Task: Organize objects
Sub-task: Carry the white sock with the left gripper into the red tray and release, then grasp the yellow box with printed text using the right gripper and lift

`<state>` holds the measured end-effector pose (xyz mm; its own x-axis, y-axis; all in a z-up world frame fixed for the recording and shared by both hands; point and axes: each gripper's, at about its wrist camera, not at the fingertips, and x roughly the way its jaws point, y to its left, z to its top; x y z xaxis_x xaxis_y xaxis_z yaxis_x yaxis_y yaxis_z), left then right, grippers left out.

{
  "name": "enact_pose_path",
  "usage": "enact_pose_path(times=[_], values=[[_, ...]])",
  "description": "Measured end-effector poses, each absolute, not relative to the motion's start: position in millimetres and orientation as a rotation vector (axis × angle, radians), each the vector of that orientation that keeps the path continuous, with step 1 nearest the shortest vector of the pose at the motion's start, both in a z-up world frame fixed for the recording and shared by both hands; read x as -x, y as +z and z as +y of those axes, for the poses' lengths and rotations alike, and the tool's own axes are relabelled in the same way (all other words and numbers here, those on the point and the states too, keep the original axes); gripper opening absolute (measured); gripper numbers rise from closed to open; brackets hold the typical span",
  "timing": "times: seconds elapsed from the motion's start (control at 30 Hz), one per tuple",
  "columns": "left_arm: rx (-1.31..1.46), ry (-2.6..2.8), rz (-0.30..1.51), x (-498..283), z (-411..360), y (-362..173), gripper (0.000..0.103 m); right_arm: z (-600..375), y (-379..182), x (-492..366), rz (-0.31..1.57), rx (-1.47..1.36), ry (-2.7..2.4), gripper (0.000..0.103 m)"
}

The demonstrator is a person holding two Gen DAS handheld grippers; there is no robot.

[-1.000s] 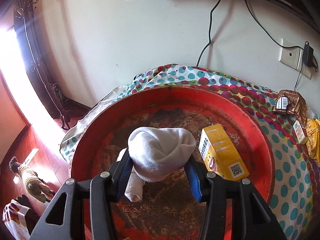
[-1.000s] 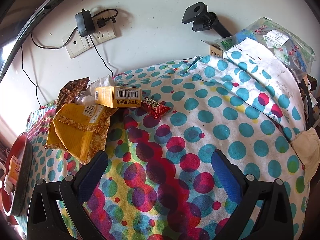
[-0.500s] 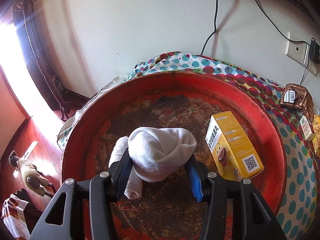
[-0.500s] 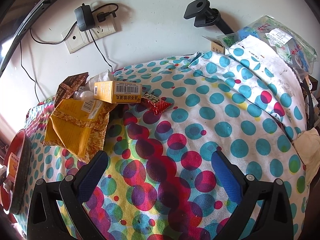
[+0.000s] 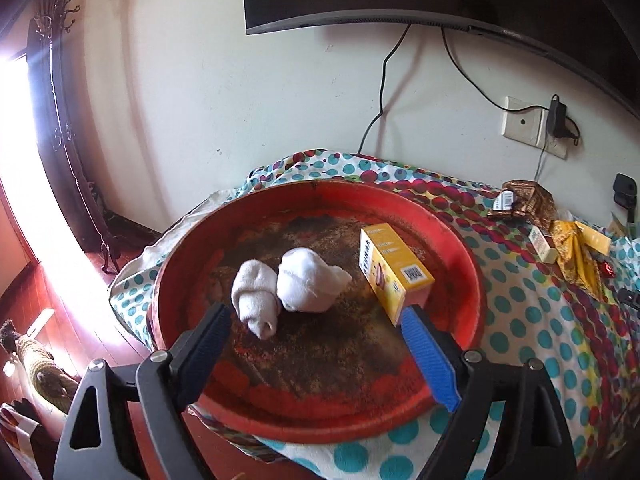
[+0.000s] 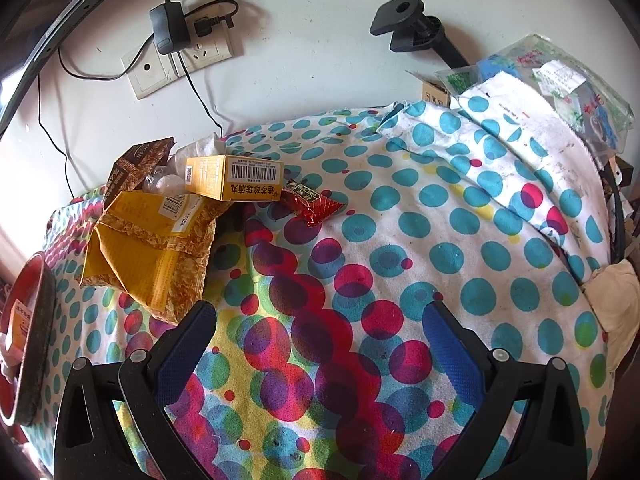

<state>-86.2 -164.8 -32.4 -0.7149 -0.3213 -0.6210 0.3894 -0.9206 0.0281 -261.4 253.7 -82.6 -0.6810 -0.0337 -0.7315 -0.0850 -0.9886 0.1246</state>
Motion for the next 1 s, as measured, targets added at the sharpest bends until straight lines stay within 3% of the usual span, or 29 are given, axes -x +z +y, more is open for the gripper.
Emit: enact_pose_path(times=[0.2,0.4,0.6,0.67,0.83,0.93,1.0], values=[[-0.927,-2.691,0.122,66,-135,-49,0.089,218,-76,268,-0.06,1.246,2.861,0.103],[-0.98,-2.778,0.114,66,-115,-57,0.089,197,-57,291,-0.033,1.191,2.899,0.103],[-1.033,-2.803,0.12,68,-107,-67,0.089,178,-63,326,-0.413,1.191,2.804,0.099],[-1.037,-2.814,0.144,69,-108,-68,0.089,184,-69,336,-0.481,1.205,2.78,0.086],[-1.035,-2.817,0.114,71,-104,-71,0.089,188,-80,361,-0.541,1.283,2.79,0.066],[-1.044,-2.824,0.15,71,-104,-69,0.089,173,-87,368,-0.691,1.293,2.801,0.047],[-1.046,-2.826,0.149,71,-103,-68,0.089,166,-91,371,-0.751,1.31,2.815,0.042]])
